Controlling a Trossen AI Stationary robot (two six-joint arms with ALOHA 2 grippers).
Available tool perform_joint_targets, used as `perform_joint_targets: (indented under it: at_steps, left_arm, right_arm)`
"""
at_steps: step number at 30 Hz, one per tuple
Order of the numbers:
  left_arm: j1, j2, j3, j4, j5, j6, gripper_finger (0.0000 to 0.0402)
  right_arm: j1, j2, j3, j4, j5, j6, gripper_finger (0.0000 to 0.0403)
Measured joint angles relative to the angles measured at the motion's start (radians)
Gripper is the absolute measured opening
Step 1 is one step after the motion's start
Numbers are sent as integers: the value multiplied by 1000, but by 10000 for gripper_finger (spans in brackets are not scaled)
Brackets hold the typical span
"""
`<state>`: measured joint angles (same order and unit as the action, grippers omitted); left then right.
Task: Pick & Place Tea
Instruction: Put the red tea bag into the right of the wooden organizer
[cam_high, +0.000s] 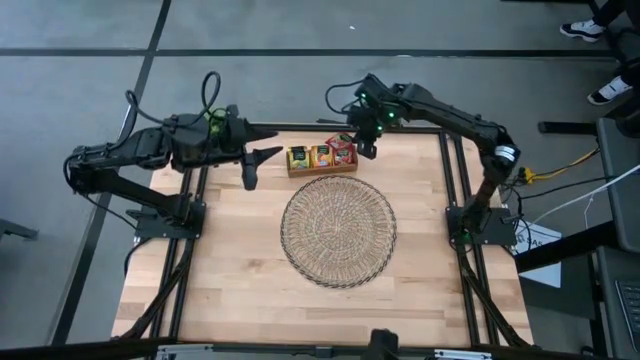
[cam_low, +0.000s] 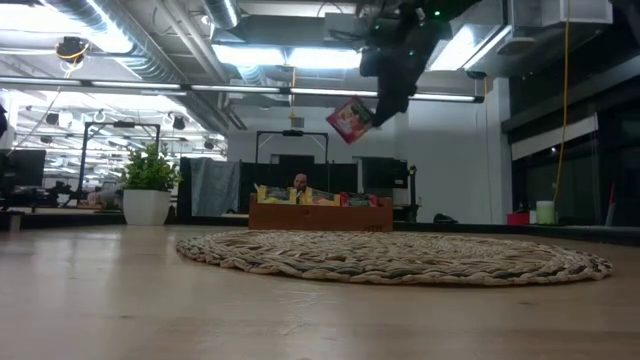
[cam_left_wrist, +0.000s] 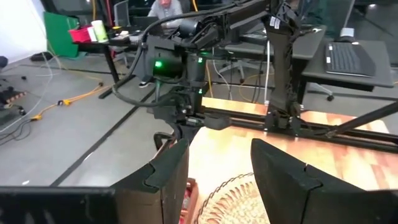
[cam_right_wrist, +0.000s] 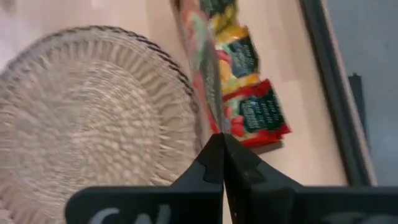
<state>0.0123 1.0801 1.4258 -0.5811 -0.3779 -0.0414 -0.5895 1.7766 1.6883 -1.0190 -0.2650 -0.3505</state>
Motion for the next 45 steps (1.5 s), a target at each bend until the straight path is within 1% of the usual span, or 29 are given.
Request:
perform_joint_targets:
  at_steps: [6,9,12,16,22,29,33,38,45]
  left_arm:
    - [24,0,0,-19,29,2,169]
    - [27,0,0,-34,31,2,169]
    - [27,0,0,-32,31,2,169]
    - [27,0,0,-32,32,2,169]
    - [27,0,0,-32,32,2,169]
    - [27,0,0,-33,31,0,169]
    - [27,0,0,-33,32,-1,169]
    - [27,0,0,-33,32,-1,169]
    - [27,0,0,-40,32,-14,169]
  right_arm:
    - [-11,111,130,-109,37,-78,0]
    - [-10,161,177,-162,88,-128,0]
    - [-10,205,204,-197,101,-166,0]
    - [-10,238,207,-205,112,-213,0]
    - [-10,268,207,-228,169,-277,0]
    - [-10,316,209,-250,246,-288,0]
    - [-10,343,209,-258,253,-316,0]
    - [1,364,209,-260,297,-335,0]
    - [1,365,208,-248,298,-338,0]
